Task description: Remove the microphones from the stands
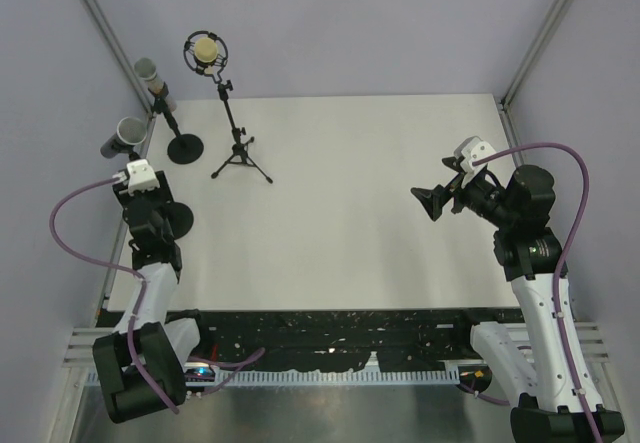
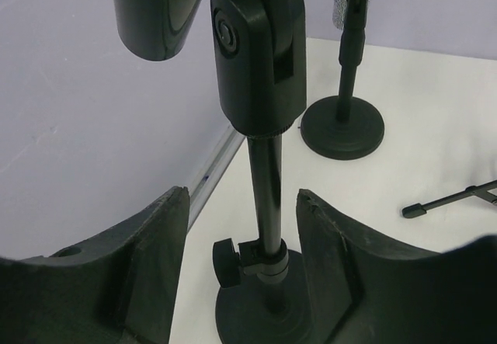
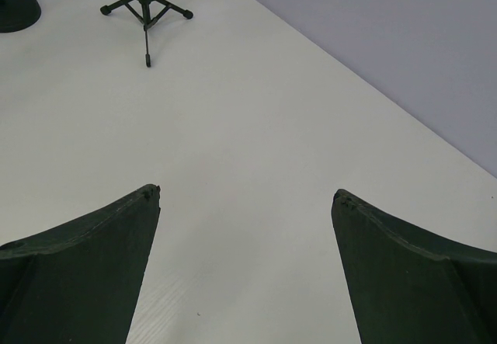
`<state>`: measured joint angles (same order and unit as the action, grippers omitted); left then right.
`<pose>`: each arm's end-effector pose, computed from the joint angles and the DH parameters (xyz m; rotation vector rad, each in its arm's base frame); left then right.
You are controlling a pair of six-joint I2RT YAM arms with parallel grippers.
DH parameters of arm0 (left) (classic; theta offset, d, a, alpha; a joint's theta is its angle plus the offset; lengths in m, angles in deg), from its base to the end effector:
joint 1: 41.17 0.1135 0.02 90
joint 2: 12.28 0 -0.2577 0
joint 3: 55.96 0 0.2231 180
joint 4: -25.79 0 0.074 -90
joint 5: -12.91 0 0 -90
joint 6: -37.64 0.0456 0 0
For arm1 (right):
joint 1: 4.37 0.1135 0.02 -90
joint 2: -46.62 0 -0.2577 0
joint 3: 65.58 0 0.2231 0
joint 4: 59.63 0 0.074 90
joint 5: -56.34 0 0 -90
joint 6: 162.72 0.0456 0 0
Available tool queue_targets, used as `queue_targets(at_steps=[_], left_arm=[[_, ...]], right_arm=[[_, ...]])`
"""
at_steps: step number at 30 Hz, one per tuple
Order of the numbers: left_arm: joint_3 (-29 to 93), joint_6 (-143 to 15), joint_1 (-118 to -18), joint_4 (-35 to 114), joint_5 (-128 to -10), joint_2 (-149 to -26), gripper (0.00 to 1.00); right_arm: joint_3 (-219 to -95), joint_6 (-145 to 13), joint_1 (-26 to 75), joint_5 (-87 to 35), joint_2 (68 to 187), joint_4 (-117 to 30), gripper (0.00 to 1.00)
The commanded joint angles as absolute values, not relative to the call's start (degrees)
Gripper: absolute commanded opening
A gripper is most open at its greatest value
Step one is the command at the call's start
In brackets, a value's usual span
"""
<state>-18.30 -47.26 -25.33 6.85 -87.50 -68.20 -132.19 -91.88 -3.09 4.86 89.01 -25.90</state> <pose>0.1962 0.0642 0.2584 -0.2907 1.5480 0.4289 0.1406 0.0315 0.3606 -0.7695 1.5302 0.3509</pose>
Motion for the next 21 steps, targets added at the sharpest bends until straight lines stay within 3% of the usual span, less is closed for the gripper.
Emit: queue_targets(at_steps=[1,16,21], left_arm=[[-17.3,-47.9,-24.9,0.2,-86.6,-68.4,0.58],[-17.9,-46.7,-24.4,-2.9,-85.3,-71.3,0.31],[-18.6,-46.0,-24.2,-4.0,-84.1,-71.7,0.11]], right_arm=[[-132.3,-91.5,-3.2,5.4,88.8,-28.0,0.95],[-132.2,-91.5,-3.3,5.4,88.8,-28.0,0.95],[-132.2,-91.5,-3.2,5.4,88.9,-28.0,0.95]])
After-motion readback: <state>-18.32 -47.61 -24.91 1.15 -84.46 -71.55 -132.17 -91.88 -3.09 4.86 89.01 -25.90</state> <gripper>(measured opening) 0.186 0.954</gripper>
